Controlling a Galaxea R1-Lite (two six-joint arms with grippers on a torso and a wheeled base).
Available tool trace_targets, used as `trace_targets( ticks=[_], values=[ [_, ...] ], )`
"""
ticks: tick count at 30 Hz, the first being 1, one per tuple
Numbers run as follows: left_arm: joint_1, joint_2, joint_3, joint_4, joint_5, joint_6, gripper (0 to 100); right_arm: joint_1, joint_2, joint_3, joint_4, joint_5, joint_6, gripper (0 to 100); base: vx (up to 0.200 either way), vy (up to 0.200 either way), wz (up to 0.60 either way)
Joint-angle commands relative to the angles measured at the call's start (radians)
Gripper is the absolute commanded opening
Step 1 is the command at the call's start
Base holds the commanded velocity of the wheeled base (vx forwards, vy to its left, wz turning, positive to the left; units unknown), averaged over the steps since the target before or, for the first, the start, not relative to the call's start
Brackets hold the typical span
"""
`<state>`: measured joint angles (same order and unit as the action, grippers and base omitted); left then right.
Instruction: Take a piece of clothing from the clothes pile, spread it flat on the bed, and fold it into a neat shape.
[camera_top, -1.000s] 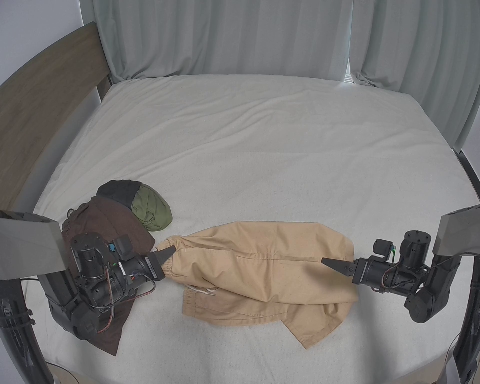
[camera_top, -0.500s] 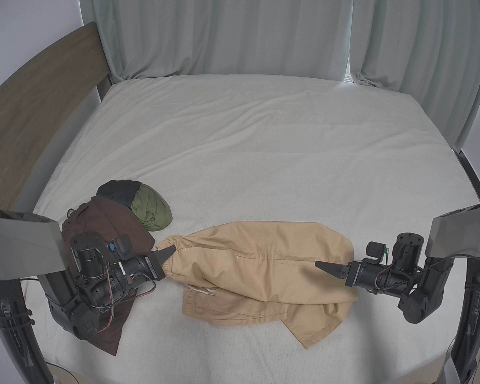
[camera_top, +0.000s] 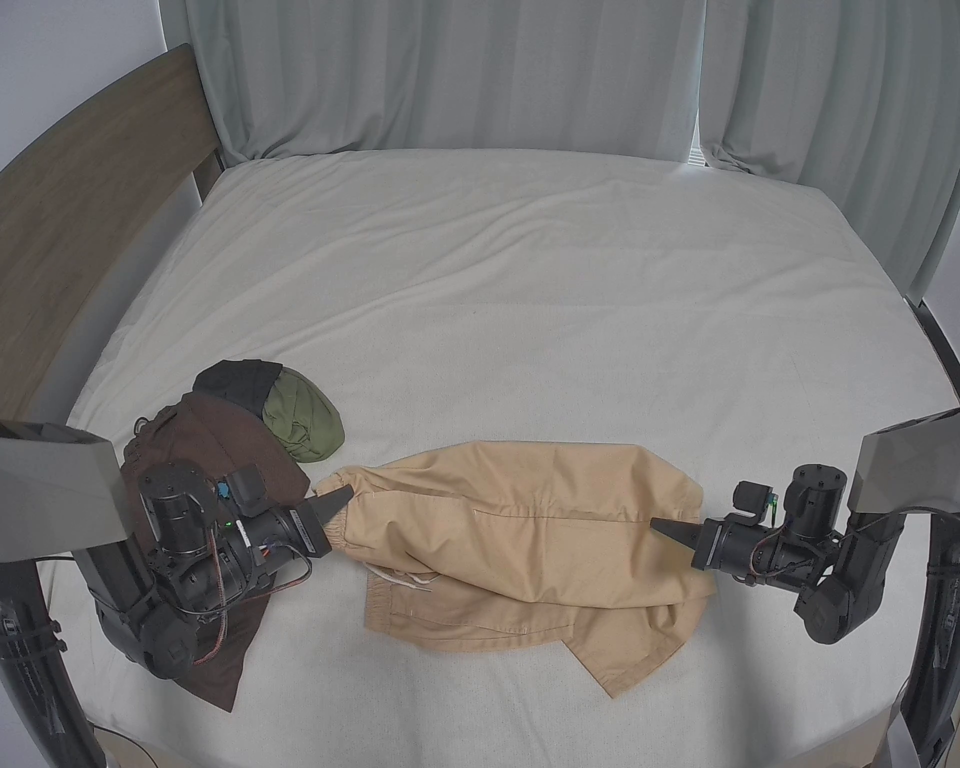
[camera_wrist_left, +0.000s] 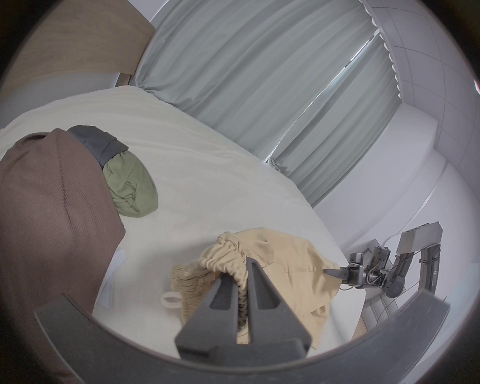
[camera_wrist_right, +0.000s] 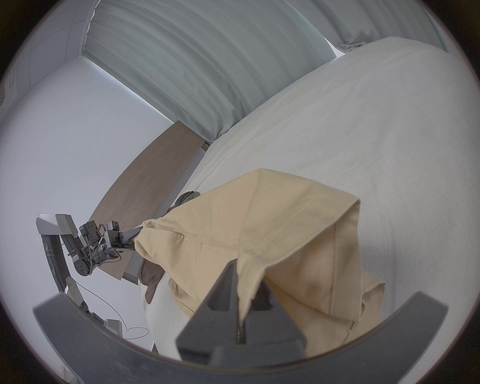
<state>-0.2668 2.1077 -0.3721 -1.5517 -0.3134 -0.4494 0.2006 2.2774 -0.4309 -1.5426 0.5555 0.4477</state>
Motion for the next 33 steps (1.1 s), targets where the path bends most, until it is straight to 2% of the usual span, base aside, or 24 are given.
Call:
trace_targets(
  ticks=[1, 9, 17, 28, 32, 33],
  values=[
    [0.009, -0.040, -0.019, -0.001, -0.024, -0.003, 0, -0.001, -0.027, 0.020, -0.002, 0.009, 0.000, 0, 0.000, 0.000, 0.00],
    [0.021, -0.169, -0.048, 0.001, -0.073, -0.002, 0, 0.011, -0.230, 0.084, 0.002, 0.050, 0.019, 0, 0.000, 0.000, 0.00],
    [0.061, -0.219, -0.057, 0.001, -0.250, 0.092, 0, 0.022, -0.404, 0.124, 0.002, 0.084, 0.046, 0, 0.000, 0.000, 0.00],
    [0.064, -0.290, -0.051, 0.001, -0.305, 0.115, 0, 0.010, -0.481, 0.112, 0.002, 0.086, 0.074, 0, 0.000, 0.000, 0.00],
    [0.093, -0.291, -0.053, 0.001, -0.316, 0.115, 0, 0.006, -0.506, 0.104, 0.002, 0.086, 0.085, 0, 0.000, 0.000, 0.00],
    [0.109, -0.293, -0.054, 0.001, -0.340, 0.124, 0, 0.006, -0.526, 0.100, 0.002, 0.086, 0.102, 0, 0.000, 0.000, 0.00]
  ],
)
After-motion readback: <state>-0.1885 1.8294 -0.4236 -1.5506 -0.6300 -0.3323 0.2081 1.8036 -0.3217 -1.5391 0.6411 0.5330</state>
